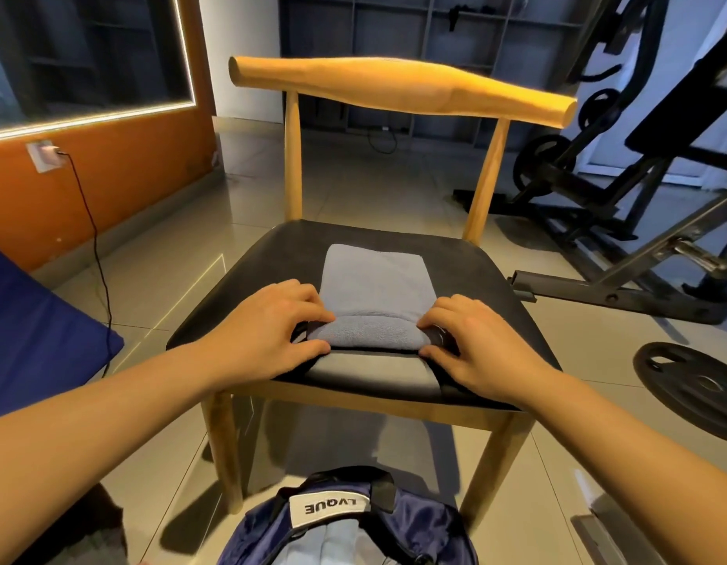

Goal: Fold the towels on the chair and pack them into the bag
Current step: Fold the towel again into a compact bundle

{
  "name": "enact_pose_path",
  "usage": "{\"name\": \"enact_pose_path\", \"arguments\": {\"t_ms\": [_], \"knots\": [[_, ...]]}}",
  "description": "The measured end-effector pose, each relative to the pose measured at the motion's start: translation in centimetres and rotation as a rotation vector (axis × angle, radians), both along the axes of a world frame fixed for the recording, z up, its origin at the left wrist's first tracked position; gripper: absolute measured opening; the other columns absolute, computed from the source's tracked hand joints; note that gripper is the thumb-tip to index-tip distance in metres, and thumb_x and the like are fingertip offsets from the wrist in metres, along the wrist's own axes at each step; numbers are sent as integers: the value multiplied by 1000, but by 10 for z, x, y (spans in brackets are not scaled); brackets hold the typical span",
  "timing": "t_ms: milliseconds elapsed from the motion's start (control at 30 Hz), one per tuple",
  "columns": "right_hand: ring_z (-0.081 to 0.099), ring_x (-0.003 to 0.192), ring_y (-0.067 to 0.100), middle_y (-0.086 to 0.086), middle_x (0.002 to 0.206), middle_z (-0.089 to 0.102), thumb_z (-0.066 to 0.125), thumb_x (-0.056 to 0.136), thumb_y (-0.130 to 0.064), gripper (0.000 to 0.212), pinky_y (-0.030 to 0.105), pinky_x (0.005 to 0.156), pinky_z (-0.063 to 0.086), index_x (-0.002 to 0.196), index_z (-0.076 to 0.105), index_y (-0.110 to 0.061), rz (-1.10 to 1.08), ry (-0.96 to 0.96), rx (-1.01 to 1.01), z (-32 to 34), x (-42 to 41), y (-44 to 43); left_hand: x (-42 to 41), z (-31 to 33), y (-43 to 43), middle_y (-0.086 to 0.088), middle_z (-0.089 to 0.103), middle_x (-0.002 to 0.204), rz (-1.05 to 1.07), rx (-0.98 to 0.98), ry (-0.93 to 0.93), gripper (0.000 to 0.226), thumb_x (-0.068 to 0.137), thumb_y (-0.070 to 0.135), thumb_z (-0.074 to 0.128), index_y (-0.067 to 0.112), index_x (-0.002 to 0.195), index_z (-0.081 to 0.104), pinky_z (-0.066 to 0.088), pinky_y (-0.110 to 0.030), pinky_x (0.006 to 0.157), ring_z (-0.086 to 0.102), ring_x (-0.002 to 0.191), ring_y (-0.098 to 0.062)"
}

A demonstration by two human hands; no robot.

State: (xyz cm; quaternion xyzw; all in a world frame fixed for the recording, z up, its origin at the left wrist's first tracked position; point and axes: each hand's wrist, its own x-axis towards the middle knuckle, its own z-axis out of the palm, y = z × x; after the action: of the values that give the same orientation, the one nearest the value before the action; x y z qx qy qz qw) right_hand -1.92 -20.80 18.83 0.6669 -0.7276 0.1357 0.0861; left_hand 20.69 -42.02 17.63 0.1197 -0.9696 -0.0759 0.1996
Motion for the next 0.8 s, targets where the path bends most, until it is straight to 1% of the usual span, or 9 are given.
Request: {"name": "enact_pose_path", "arguments": {"t_ms": [100,200,267,333,467,567,667,733,800], "knots": [[53,92,9,-9,100,64,60,100,-38,18,27,82,45,109,69,-24,-18,-73,14,4,0,-2,-4,2,2,20,61,96,37,179,37,20,93,47,66,36,107,74,48,-23,79,54,93,-2],[58,85,17,0,91,66,58,102,-33,22,35,77,48,100,71,-16,-88,-345,117,14,-3,-3,-6,6,3,11,64,86,61,446,2,11,96,40,64,34,90,71,49,-26,76,59,87,-8],[54,71,21,7,79,63,56,103,-29,29,38,69,45,87,69,-7,-149,-496,156,15,-6,-6,-9,6,5,3,68,86,78,580,17,11,98,34,62,28,93,70,54,-31,78,64,83,-16],[47,65,20,8,73,55,54,102,-29,36,35,65,40,83,64,-1,-220,-531,154,12,-6,-11,-14,5,7,-1,69,85,131,637,57,7,99,32,62,26,98,64,52,-29,73,63,78,-17],[53,78,13,-5,89,56,63,97,-38,18,26,65,42,92,61,-21,-314,-279,-55,4,-2,-18,-22,-1,6,8,65,89,248,470,129,8,97,37,64,30,96,62,48,-23,72,62,81,-11],[53,87,17,-6,93,55,64,97,-32,12,33,74,48,94,66,-20,-188,-60,-174,0,1,-19,-24,-3,7,11,64,95,199,299,240,2,95,31,68,29,94,69,53,-26,80,60,88,-9],[56,89,17,-5,96,61,57,100,-39,25,36,78,49,98,72,-20,-89,33,-119,1,-1,-14,-19,-2,4,13,64,96,80,127,229,19,95,41,64,26,99,76,55,-29,81,59,90,-7],[54,93,12,-10,103,60,61,96,-49,27,30,82,47,106,69,-26,-50,32,-39,4,-7,-8,-13,0,-1,17,64,102,22,72,142,35,90,56,62,29,107,76,52,-25,81,58,94,-6],[53,98,11,-12,108,59,68,92,-45,29,29,86,46,115,65,-27,-52,-32,-3,3,-10,-4,-11,-1,-5,18,63,109,2,58,83,42,86,57,65,29,117,73,51,-27,85,56,99,-5]]}}
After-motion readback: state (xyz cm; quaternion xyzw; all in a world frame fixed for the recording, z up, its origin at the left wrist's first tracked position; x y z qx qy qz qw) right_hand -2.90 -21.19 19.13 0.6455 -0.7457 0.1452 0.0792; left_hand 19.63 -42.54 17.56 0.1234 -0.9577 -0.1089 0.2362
